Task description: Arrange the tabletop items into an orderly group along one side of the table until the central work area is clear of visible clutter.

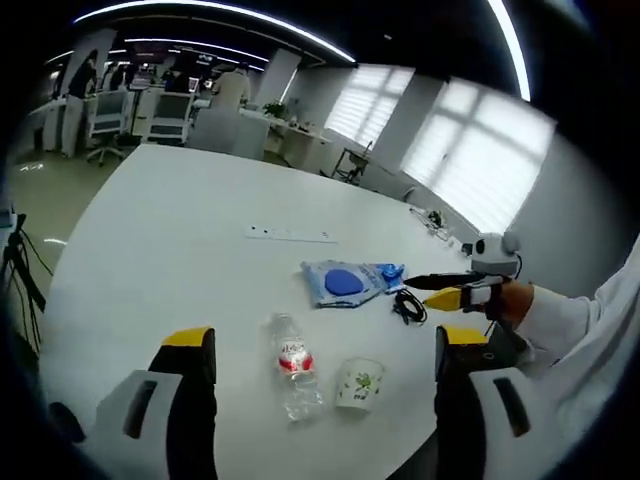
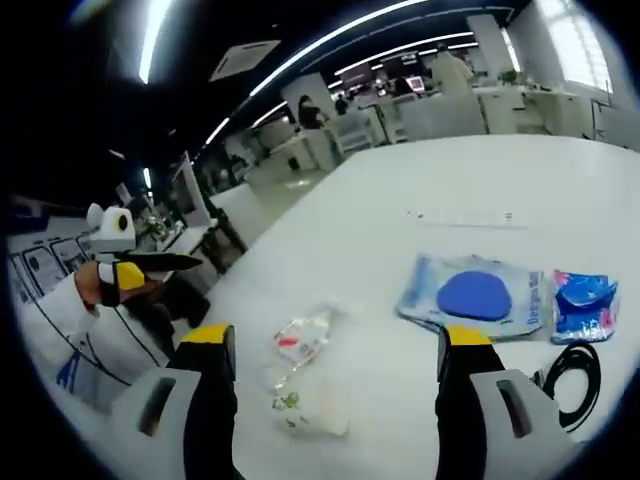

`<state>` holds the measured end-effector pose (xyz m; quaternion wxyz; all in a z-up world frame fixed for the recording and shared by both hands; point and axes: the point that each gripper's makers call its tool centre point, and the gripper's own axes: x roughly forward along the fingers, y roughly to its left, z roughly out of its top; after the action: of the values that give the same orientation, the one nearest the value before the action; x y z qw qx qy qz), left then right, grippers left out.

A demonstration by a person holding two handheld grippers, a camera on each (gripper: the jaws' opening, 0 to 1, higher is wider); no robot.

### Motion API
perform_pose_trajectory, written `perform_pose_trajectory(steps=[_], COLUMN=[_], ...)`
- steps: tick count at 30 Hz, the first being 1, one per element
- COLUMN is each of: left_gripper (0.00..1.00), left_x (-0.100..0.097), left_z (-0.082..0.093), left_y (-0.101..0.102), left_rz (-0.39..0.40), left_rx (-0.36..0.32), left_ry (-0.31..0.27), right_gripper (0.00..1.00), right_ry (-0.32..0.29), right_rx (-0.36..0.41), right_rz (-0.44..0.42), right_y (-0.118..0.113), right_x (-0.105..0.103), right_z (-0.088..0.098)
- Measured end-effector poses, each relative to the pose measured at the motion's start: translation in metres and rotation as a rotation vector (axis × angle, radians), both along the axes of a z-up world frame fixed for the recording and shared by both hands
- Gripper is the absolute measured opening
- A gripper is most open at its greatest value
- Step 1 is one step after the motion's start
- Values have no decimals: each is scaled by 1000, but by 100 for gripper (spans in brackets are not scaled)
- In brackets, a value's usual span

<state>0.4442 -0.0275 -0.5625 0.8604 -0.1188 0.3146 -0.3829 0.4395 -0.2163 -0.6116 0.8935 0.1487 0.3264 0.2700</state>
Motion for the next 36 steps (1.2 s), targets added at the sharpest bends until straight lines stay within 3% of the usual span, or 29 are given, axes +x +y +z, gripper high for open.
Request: perform_pose_trajectory(steps=[9,15,25,36], left_gripper=[93,94,94,93], left_x=[-6,-7,-8,-4], left_z=[-5,-8,-30,-48], left_y=[12,17,20,24], left_rz=[-1,6,-8,5], left_rx=[-4,-32,-49,-78], left_ry=[14,28,73,108], right_gripper=[74,71,66,59], right_ry=[82,192,281,361], right_rx=[199,353,425,494], right_rz=[14,3,-22,-65], right_y=[41,66,83,90], right_x=[17,34,64,80], right_z=[-12,-28,-64,-93])
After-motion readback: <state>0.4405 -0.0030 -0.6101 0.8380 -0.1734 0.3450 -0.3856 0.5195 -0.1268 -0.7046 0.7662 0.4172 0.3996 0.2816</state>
